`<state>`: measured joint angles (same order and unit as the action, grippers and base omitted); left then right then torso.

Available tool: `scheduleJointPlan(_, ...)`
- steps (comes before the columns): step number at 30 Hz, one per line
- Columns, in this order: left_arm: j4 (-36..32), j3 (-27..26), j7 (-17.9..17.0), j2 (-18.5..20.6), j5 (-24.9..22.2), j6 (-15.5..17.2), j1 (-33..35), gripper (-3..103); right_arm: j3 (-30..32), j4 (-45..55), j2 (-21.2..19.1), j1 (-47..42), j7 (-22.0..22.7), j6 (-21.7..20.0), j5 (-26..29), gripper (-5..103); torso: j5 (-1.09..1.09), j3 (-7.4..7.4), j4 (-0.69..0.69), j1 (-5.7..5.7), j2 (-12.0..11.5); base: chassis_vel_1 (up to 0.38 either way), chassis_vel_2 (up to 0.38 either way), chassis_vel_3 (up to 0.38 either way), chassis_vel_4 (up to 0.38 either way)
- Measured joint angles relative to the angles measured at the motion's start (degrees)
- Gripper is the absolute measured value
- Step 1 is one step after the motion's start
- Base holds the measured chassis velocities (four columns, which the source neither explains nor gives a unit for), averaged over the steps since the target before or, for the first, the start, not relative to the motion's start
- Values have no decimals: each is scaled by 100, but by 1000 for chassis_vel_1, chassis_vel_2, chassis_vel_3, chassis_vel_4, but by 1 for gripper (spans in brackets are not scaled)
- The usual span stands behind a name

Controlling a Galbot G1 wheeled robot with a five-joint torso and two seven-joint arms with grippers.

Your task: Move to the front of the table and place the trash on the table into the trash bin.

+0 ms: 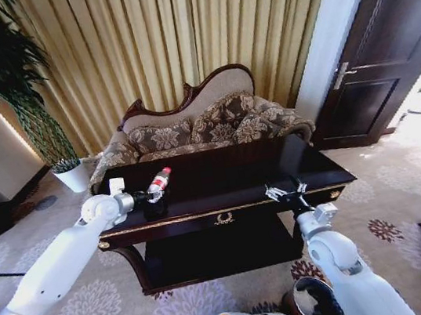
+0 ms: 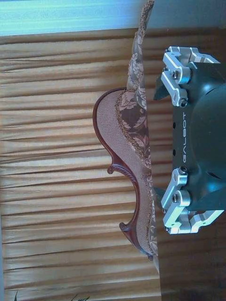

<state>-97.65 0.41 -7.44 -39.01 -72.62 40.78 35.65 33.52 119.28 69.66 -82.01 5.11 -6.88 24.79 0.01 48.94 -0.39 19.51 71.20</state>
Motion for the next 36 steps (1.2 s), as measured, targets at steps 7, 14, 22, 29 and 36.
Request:
scheduleJointPlan(7,-3,-14,17,-32,1,-2,12,42,-2,-33,14,-2,-1,0,-3,100,1,0,0,0,0,0,0,0,0)
scheduleJointPlan(14,-27,-31,21,-46,91,1,13,42,-5,-44,21,3,-3,0,-5,100,0,0,-1,0,0,0,0,0,0)
scheduleJointPlan(22,-52,-504,318,-264,1010,-61,134,42,25,29,-31,41,33,-41,123,100,-2,1,-2,0,0,0,0,0,0)
scheduleJointPlan(29,-170,-649,802,-221,2308,-960,346,42,11,56,-80,106,47,-164,249,100,0,1,-1,0,0,0,0,0,0)
scheduleJointPlan(36,-93,-612,1156,-240,3435,-2393,530,42,-19,93,-118,132,55,-206,311,100,0,1,-1,0,0,0,0,0,0)
